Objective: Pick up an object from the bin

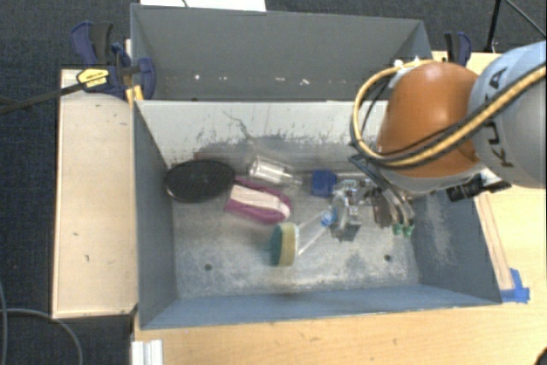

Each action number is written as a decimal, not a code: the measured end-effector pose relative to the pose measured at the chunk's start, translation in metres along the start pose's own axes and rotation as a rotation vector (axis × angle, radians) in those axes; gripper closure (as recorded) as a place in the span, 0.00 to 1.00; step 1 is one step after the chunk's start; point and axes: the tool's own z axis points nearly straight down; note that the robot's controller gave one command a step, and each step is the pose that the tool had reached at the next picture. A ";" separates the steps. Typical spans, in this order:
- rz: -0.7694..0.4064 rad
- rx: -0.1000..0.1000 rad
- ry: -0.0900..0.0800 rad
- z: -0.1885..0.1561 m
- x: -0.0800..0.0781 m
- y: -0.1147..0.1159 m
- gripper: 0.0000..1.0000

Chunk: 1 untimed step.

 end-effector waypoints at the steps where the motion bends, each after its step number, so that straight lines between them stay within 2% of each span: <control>1: -0.065 0.002 0.011 0.020 0.005 0.014 1.00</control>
Offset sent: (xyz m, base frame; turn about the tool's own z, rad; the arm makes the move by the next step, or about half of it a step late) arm -0.0039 0.0139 -0.0201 -0.0663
